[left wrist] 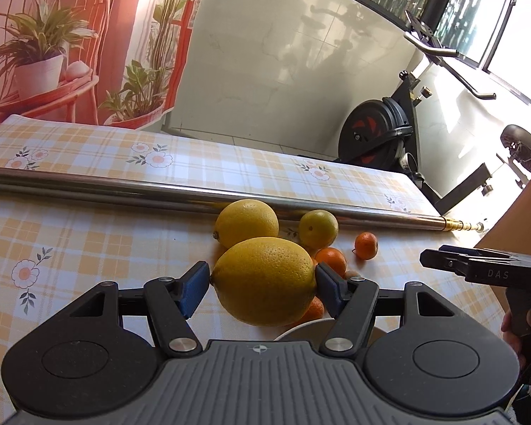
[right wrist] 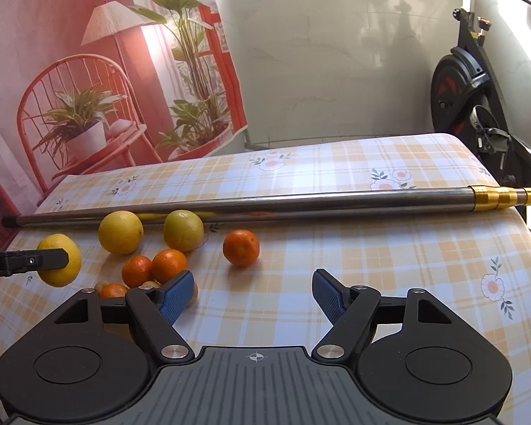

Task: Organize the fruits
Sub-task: 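Lift the lemon with the left tool while the right tool grasps a tangerine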

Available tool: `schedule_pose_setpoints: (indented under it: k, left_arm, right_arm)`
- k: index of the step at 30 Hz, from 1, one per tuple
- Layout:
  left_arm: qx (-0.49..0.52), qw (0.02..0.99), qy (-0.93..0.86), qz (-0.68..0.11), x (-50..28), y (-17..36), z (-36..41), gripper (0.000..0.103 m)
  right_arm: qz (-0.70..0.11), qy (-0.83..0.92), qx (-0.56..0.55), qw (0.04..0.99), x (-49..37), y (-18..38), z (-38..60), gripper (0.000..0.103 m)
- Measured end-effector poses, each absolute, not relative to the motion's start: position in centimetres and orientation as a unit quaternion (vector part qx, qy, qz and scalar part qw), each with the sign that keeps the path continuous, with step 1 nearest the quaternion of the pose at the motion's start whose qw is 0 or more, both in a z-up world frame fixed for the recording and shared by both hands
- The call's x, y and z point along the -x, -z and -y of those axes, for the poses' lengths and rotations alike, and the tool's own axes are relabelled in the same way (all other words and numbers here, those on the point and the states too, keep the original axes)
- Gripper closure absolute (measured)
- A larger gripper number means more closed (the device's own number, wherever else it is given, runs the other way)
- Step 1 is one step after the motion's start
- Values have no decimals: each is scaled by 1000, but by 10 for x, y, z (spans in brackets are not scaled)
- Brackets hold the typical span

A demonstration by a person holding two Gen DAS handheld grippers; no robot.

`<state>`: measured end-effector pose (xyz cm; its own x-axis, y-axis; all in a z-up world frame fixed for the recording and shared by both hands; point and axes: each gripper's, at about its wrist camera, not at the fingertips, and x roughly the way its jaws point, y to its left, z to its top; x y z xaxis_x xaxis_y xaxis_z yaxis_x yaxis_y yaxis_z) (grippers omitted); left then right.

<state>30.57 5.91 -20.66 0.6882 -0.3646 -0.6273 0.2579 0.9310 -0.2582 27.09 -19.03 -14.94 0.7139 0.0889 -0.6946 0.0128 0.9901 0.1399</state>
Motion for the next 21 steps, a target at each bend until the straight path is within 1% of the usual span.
schedule_pose_setpoints:
  k: [5, 7, 13, 15, 21]
  left_arm:
    - [65, 922, 152, -350, -290, 203, -65, 35]
    - [64, 923, 148, -349, -286, 201, -67, 35]
    - [65, 925, 145, -344, -276, 197, -70, 35]
    - [62, 925, 145, -345, -274, 197, -70, 35]
    - [50, 925, 152, -345, -270, 199, -65, 35]
  right_arm:
    - [-371, -32, -46, 927, -297, 156, 186, 45]
    - [-374, -36, -51, 925, -311, 165, 182, 49]
    - [-395, -34, -58, 916, -341, 187, 171, 56]
    - [-399, -33, -63, 914, -346, 191, 169, 57]
    - [-414, -28, -78, 906, -355, 202, 167, 66]
